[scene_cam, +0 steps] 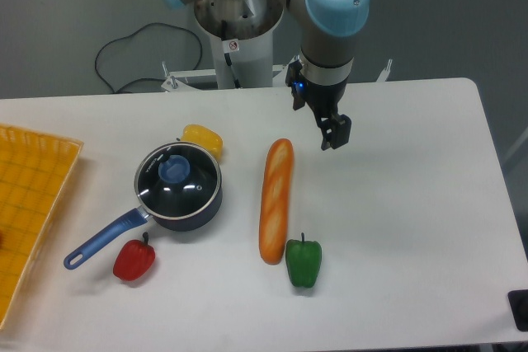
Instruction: Open the lid
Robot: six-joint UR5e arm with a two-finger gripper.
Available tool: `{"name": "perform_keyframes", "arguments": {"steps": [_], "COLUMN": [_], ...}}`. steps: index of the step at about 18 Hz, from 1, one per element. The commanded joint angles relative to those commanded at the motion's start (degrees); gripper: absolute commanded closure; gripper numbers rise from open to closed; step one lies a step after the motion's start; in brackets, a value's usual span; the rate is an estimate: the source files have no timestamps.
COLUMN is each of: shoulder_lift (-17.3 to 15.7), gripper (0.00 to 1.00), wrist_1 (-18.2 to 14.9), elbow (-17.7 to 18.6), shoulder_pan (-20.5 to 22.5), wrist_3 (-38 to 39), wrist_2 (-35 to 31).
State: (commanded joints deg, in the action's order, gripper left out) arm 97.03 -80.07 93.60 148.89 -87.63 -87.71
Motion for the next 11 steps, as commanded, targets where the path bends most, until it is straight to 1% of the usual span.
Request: {"name": "perform_keyframes", "arguments": {"steps": [7, 9, 11], "shoulder_lift": [-0.35, -0.35, -0.09], "gripper": [0.0, 0.0, 0.0], "wrist_1": [0.09, 0.0, 0.09], "elbow": [0.26, 0.18, 0.0], "shoulder_pan": [-0.26, -0.44, -1.58], "wrist_3": [0.79, 3.41, 5.1], "wrist_2": [-0.79, -0.53, -0.53]}}
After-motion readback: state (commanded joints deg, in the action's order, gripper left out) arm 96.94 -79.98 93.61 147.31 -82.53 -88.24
